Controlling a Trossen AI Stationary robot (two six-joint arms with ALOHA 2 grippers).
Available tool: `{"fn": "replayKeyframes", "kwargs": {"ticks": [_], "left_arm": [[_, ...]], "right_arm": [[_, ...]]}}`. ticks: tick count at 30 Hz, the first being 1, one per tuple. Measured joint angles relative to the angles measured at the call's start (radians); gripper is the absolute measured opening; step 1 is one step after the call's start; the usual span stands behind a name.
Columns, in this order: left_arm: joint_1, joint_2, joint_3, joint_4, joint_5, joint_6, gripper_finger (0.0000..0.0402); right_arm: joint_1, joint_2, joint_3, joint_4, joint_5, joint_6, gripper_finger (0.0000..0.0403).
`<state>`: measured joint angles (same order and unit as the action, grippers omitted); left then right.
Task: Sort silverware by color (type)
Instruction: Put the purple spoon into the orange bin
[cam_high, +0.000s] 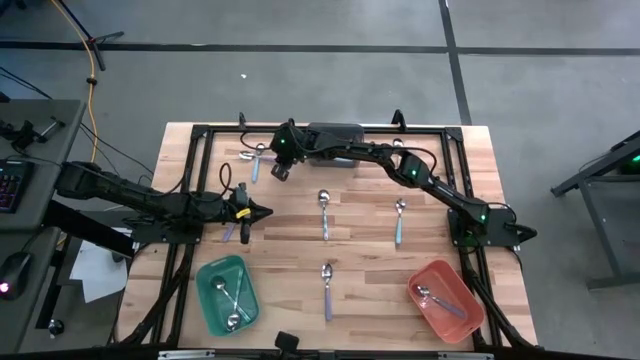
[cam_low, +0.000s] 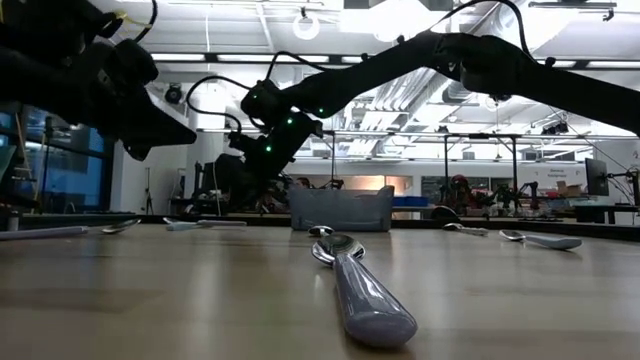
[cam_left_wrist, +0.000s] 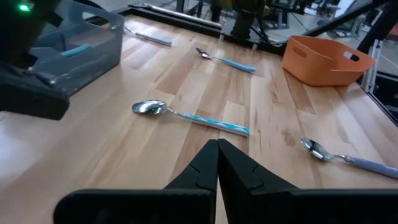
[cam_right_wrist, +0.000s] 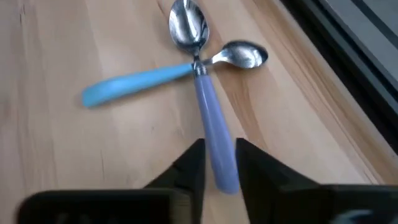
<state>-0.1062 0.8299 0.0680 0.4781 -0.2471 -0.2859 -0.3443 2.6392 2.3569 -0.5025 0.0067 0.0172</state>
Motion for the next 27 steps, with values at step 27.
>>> {"fn": "replayKeyframes", "kwargs": {"ticks": [27], "left_arm": [[0.059, -0.462, 0.293, -0.814, -0.121, 0.028, 0.0]], "right_arm": [[0.162, -0.232, -0.647, 0.941, 0.004, 0.156, 0.0]]}}
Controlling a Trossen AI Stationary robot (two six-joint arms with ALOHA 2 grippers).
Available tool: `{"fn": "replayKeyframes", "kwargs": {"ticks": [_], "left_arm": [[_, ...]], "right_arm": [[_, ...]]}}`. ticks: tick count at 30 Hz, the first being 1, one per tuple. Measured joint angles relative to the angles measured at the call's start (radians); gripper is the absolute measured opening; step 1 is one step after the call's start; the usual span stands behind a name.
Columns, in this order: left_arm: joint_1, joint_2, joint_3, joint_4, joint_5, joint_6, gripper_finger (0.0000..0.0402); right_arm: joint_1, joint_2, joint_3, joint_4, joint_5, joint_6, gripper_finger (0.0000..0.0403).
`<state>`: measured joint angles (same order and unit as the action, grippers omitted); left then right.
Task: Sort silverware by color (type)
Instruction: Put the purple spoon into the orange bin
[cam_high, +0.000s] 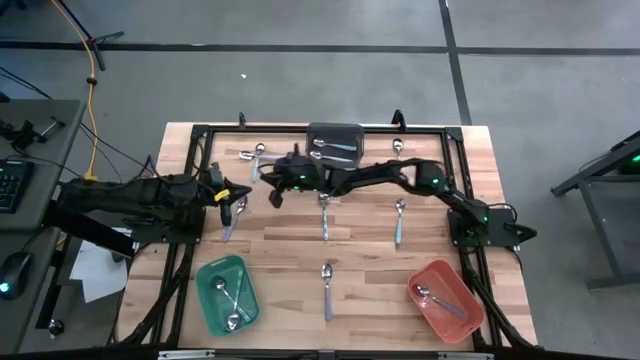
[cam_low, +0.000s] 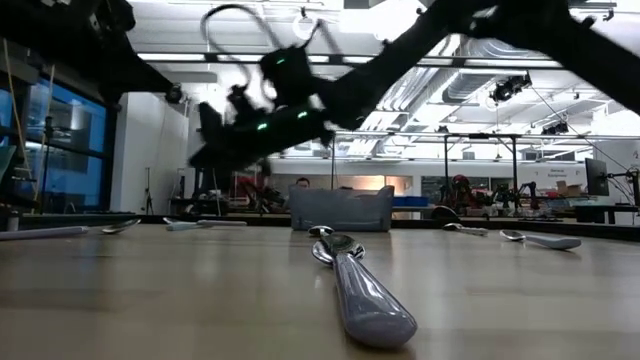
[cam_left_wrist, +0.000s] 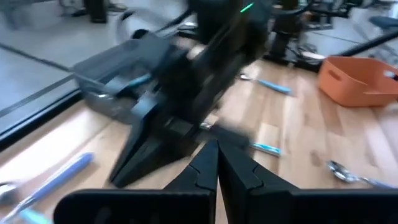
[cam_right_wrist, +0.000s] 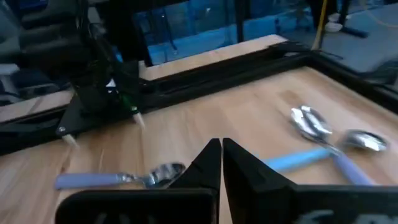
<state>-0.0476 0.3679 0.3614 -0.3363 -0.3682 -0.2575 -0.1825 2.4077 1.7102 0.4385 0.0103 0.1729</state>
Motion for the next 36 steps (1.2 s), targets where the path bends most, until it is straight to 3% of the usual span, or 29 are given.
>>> {"fn": "replayKeyframes", "kwargs": {"ticks": [6, 12, 18, 26, 31, 36], "left_arm": [[0.109, 0.046, 0.031, -0.082, 0.041, -0.037, 0.0], [0.237, 0.19, 0.031, -0.046, 0.117, -0.022, 0.0], [0.392, 0.404, 0.053, 0.02, 0.229, -0.001, 0.0], [0.631, 0.803, 0.188, 0.135, 0.231, 0.102, 0.0], [0.716, 1.044, 0.268, 0.294, 0.23, 0.13, 0.0], [0.755, 1.222, 0.351, 0.307, 0.225, 0.137, 0.0]], "right_arm": [[0.009, -0.219, -0.355, 0.209, 0.025, 0.011, 0.0], [0.052, -0.409, -0.598, 0.256, 0.191, 0.004, 0.0], [0.071, -0.558, -0.714, 0.235, 0.202, 0.009, 0.0], [0.065, -0.744, -0.889, 0.211, 0.24, -0.015, 0.0], [0.067, -0.825, -0.974, 0.255, 0.278, -0.039, 0.0], [0.067, -0.866, -1.028, 0.3, 0.279, -0.042, 0.0]]}}
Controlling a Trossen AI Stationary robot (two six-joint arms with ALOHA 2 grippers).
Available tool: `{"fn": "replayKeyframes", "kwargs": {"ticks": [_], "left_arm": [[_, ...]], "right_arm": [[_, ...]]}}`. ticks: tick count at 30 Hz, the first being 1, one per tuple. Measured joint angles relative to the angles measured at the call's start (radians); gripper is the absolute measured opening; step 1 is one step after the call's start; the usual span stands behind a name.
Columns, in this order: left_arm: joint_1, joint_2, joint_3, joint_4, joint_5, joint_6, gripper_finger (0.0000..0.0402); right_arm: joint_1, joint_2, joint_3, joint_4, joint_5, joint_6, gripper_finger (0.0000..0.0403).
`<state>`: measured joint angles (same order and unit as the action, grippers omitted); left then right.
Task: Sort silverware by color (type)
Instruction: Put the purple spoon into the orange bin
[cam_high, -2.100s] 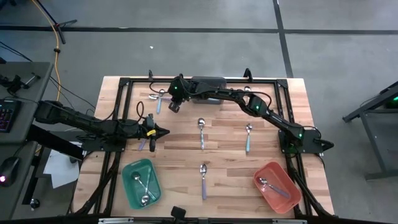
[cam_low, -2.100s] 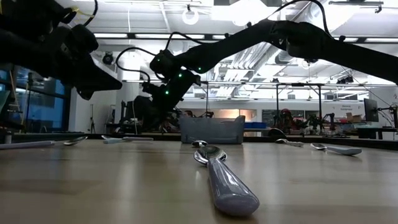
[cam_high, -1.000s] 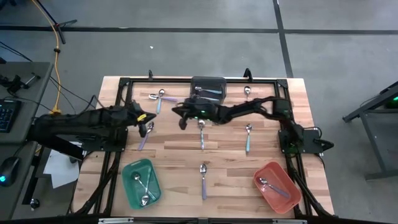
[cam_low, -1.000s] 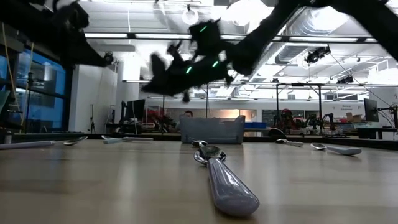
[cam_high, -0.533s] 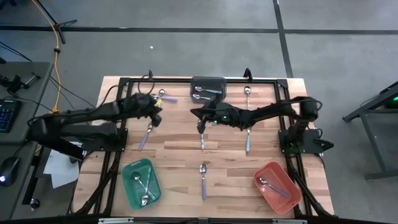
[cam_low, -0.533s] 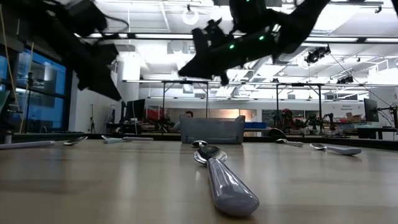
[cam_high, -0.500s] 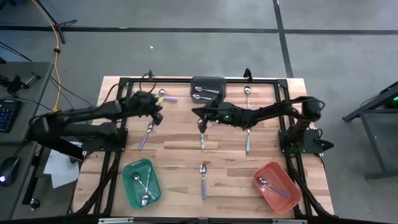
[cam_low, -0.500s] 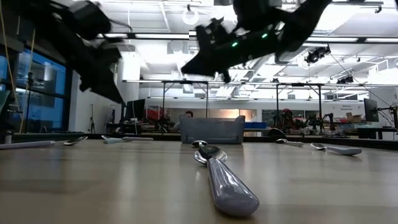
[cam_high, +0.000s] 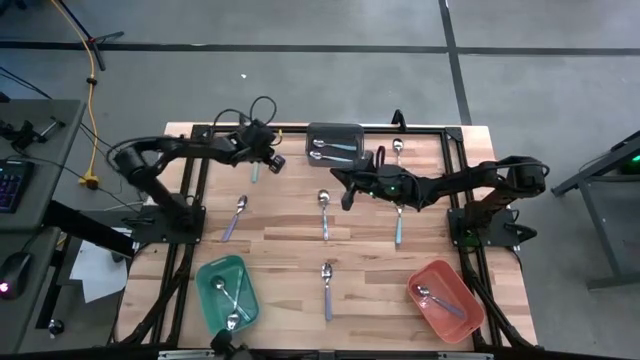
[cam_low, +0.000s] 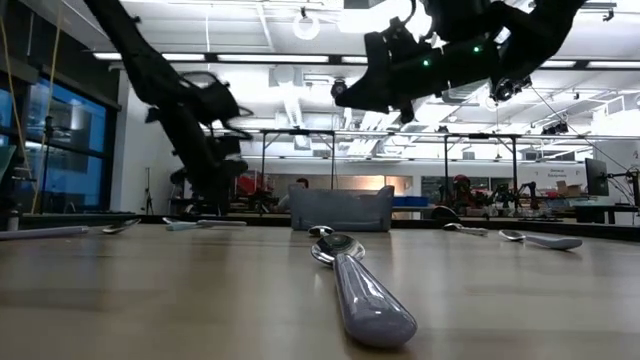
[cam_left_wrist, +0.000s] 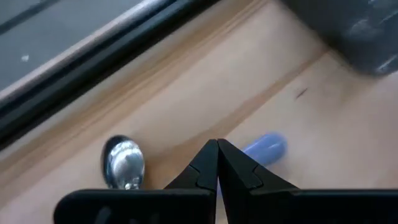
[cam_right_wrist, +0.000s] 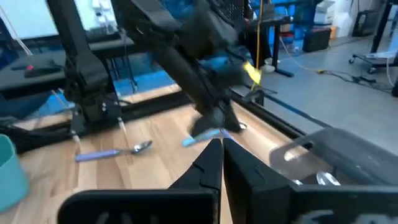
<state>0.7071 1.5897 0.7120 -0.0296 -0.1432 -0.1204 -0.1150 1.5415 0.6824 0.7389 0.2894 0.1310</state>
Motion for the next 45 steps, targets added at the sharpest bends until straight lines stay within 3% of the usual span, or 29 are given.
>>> {"fn": "replayKeyframes", "kwargs": {"ticks": [6, 21, 30, 37, 41, 45], "left_arm": [[-0.004, 0.074, 0.058, -0.042, -0.073, 0.028, 0.0], [-0.046, 0.073, 0.066, -0.161, -0.015, 0.054, 0.0], [-0.151, 0.073, 0.066, -0.193, -0.014, 0.044, 0.0], [-0.245, 0.037, 0.066, -0.236, 0.057, 0.028, 0.0], [-0.249, -0.033, 0.066, -0.289, -0.013, 0.036, 0.0], [-0.179, -0.054, 0.066, -0.319, -0.1, 0.052, 0.0]], "right_arm": [[0.0, 0.0, 0.003, 0.0, -0.002, -0.008, 0.0], [0.0, 0.0, 0.004, -0.001, -0.005, 0.0, 0.0], [0.0, 0.0, 0.004, -0.002, -0.009, 0.0, 0.0], [0.0, 0.0, 0.004, -0.02, -0.01, 0.0, 0.0], [0.0, 0.0, 0.004, -0.024, -0.011, 0.0, 0.0], [0.0, 0.0, 0.004, -0.023, -0.011, 0.0, 0.0]]}}
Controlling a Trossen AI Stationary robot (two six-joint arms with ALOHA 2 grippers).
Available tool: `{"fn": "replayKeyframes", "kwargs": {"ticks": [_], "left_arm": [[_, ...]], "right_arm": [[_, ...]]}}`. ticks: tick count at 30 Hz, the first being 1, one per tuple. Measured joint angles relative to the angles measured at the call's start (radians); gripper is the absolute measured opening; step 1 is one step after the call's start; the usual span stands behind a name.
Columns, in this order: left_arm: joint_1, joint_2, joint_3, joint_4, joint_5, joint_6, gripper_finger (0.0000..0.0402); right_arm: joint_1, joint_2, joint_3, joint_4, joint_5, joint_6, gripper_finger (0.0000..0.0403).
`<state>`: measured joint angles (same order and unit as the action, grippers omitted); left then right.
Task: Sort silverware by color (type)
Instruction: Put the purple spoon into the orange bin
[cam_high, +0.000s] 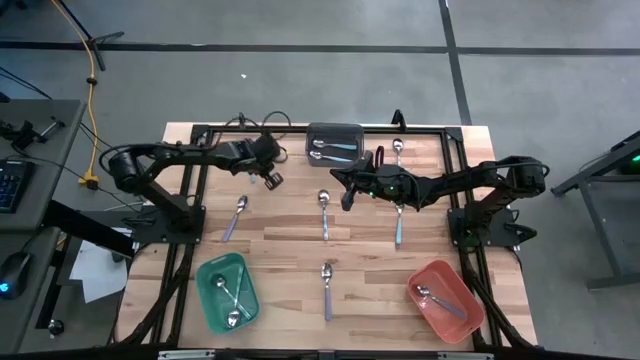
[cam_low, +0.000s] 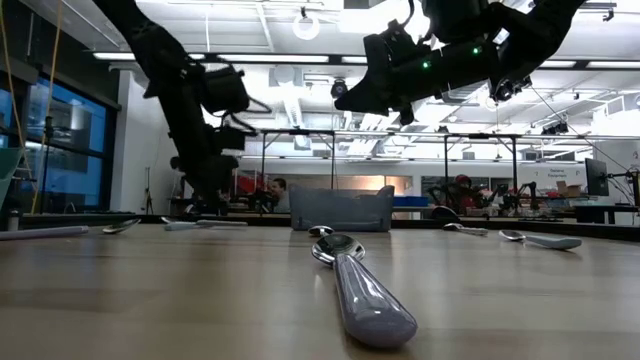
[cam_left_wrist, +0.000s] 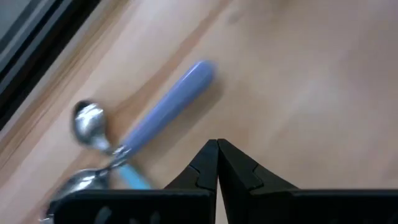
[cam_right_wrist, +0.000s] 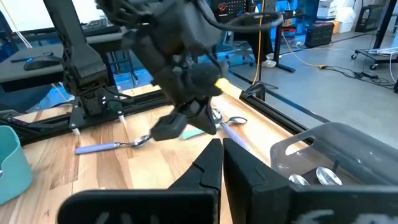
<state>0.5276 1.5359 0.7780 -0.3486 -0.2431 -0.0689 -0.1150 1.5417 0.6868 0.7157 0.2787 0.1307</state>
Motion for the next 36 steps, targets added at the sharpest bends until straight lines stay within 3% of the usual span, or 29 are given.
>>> {"fn": "replayKeyframes", "kwargs": {"ticks": [10, 16, 22, 29, 36], "left_arm": [[0.082, 0.045, 0.063, -0.008, 0.024, 0.11, 0.0011], [0.104, 0.074, 0.217, -0.116, 0.053, 0.176, 0.007], [0.151, 0.256, 0.423, -0.327, 0.16, 0.209, 0.0135], [0.152, 0.43, 0.596, -0.442, 0.109, 0.268, 0.017], [0.157, 0.476, 0.637, -0.447, 0.034, 0.292, 0.0173]], "right_arm": [[0.0, 0.0, 0.0, 0.007, -0.001, 0.0, 0.0], [0.0, 0.0, 0.0, 0.008, -0.001, 0.0, 0.0], [0.0, 0.0, 0.0, 0.008, -0.012, 0.0, 0.0], [0.0, 0.0, 0.0, 0.008, -0.028, 0.0, 0.0], [0.0, 0.0, 0.0, 0.007, -0.028, -0.008, 0.0]]}}
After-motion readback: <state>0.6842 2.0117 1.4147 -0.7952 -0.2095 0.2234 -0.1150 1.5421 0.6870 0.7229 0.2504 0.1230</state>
